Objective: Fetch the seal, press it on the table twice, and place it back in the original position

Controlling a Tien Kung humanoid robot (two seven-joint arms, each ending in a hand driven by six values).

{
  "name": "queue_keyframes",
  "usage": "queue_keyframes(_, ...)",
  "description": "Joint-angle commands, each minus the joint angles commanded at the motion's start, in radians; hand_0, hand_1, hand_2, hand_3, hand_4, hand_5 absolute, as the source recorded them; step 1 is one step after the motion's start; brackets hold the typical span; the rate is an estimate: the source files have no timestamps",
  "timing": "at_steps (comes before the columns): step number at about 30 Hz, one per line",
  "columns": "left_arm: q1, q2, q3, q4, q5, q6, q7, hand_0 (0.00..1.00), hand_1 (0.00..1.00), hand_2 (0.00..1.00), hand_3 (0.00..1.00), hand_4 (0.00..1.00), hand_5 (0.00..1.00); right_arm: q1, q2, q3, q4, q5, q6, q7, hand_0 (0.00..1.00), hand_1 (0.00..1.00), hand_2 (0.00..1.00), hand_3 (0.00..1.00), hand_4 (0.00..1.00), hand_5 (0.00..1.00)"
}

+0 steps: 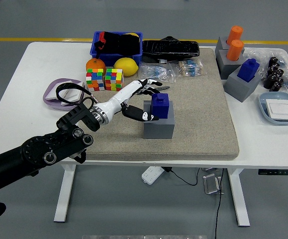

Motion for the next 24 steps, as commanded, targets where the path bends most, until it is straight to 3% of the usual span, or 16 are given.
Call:
queue_keyframes(1, -0.002, -0.001, 0.0, 0.003, 0.0, 0.002, 0.001, 0.715, 0.706, 0.724, 0.833, 0.952, 0.002, 0.0, 0.0, 0.0, 0.0, -0.001, 0.0, 0.0, 0.771, 0.685, 0.692, 0.627, 0.705, 0.363)
queue_keyframes(16, -0.012, -0.01, 0.022, 0.035, -0.014, 0.006, 0.022, 0.664, 0.667, 0.686, 0.823, 0.944, 0.002, 0.001, -0.005, -0.004, 0.003, 0.001, 0.001, -0.001, 0.771, 0.685, 0.693, 0.628, 0.705, 0.362)
queue_keyframes(24, -0.012, -0.015, 0.031, 0.019, -0.049, -0.003, 0.034, 0.658, 0.651, 0.68, 0.823, 0.938, 0.002, 0.001, -0.005, -0.005, 0.003, 0.0, 0.002, 0.0, 0.77, 0.685, 0.693, 0.628, 0.706, 0.362)
